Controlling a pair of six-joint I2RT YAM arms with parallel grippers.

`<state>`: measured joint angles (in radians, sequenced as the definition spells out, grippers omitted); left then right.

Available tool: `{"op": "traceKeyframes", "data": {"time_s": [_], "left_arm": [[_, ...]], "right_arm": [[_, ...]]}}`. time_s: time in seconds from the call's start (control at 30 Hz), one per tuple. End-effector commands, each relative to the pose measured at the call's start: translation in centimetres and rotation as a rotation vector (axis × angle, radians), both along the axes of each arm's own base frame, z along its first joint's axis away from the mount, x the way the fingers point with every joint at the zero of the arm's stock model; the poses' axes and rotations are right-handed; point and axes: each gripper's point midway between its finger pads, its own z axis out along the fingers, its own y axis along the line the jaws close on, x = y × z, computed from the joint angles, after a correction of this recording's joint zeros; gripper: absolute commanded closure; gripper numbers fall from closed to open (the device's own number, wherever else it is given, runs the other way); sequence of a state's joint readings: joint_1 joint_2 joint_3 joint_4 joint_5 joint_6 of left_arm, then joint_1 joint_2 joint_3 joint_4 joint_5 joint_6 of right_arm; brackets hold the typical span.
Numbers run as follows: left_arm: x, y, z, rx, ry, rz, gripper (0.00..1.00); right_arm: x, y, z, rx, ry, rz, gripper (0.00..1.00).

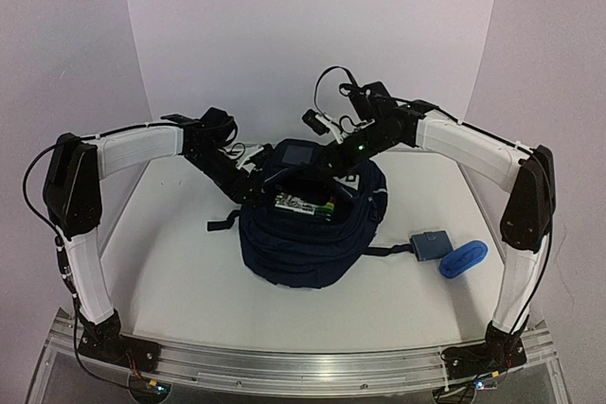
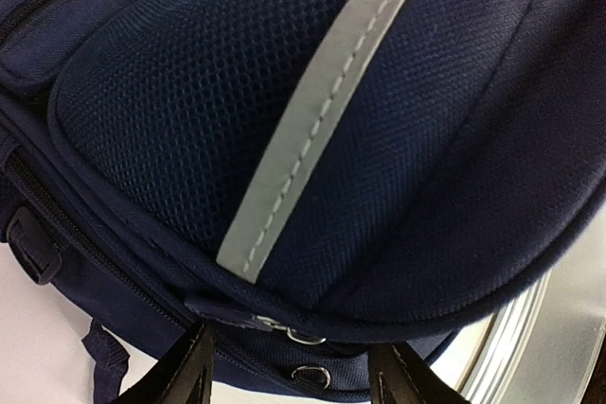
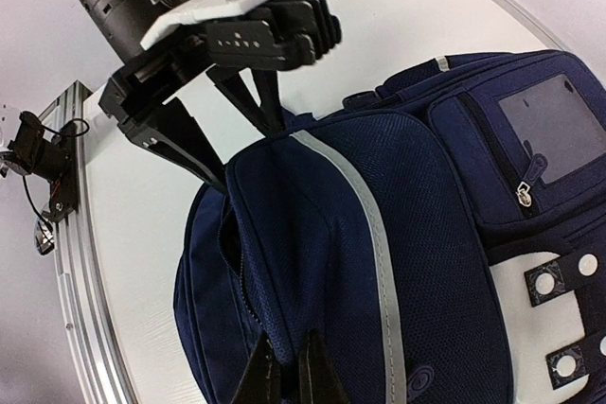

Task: Pack the student bag
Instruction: Place the stationery in the student bag.

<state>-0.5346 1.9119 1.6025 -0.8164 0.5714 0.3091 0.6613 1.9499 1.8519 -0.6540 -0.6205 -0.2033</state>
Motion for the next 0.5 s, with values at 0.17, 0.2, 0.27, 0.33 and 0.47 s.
{"op": "traceKeyframes", "data": {"time_s": [0.17, 0.2, 0.27, 0.33, 0.47], "left_arm": [[-0.3, -2.3, 0.5, 0.004, -0.035, -0.11, 0.67], [-0.4, -2.2, 0.7, 0.003, -0.039, -0.11, 0.7], [-0.8, -1.9, 1.1, 0.003, -0.049, -0.107, 0.77], [-1.2, -1.5, 1.5, 0.002, -0.052, -0.101, 0.82], [-1.5, -1.2, 2.4, -0.01, -0.06, -0.08, 0.85]], "right_arm": [[-1.5, 0.3, 5.3, 0.115, -0.081, 0.073, 1.0], [-1.6, 0.3, 5.2, 0.113, -0.08, 0.074, 1.0], [-1.6, 0.2, 5.1, 0.11, -0.079, 0.073, 1.0], [-1.6, 0.2, 4.9, 0.106, -0.077, 0.073, 1.0], [-1.6, 0.1, 4.5, 0.096, -0.074, 0.074, 1.0]]}}
